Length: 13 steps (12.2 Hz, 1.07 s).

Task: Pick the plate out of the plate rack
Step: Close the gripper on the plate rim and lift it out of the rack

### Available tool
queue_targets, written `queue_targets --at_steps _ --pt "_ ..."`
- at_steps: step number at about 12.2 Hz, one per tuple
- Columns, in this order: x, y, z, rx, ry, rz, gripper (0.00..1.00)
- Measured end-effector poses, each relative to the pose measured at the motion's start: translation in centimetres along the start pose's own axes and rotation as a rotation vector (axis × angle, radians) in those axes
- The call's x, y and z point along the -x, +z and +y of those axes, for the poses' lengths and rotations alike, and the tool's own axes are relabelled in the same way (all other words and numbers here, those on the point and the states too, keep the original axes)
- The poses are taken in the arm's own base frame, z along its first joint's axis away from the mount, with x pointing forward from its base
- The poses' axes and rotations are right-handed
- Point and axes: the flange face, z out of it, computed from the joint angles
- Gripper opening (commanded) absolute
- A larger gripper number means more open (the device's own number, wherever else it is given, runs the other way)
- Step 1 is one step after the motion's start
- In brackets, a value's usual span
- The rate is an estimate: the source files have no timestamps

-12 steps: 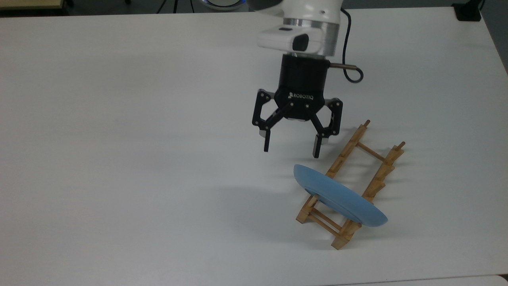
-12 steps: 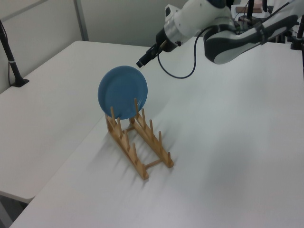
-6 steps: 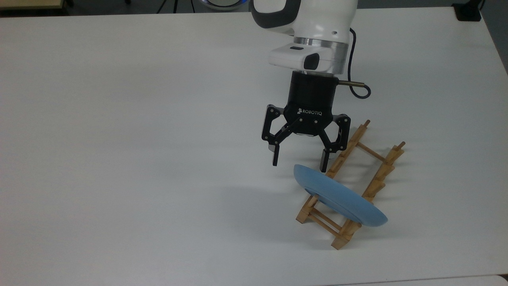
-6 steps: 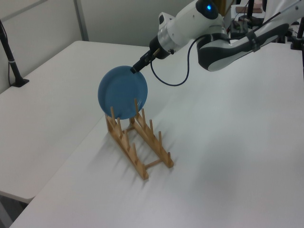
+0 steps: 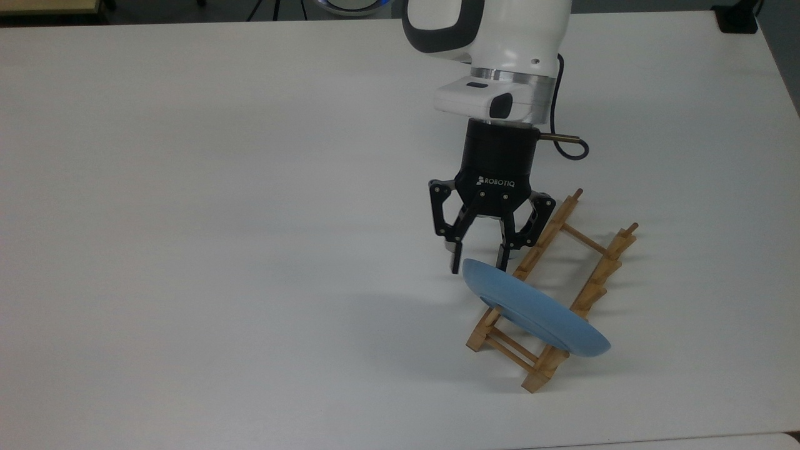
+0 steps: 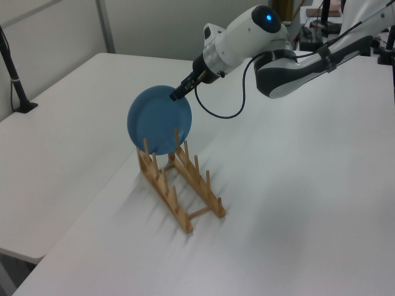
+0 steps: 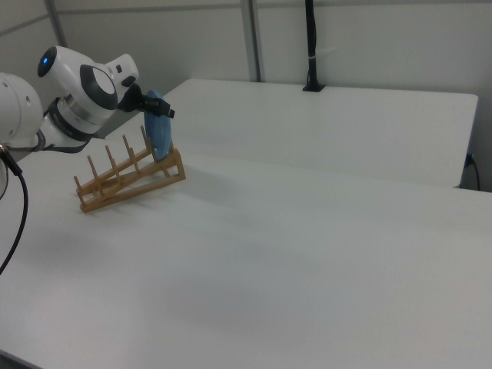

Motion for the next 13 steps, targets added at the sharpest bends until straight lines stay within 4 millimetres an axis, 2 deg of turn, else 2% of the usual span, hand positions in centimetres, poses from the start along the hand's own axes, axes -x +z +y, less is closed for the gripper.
queue_targets --at_steps 2,3,10,13 --pt "0.0 -0.3 -0.6 -0.006 -0.007 0.003 0.01" --pt "0.1 -0.3 -0.7 -0.006 -0.013 0.005 0.00" --pt "0.2 -0.3 -0.9 0.006 -0.048 0.020 0.00" --pt "-0.9 -1.1 -0.8 0.003 -0.041 0.042 0.00"
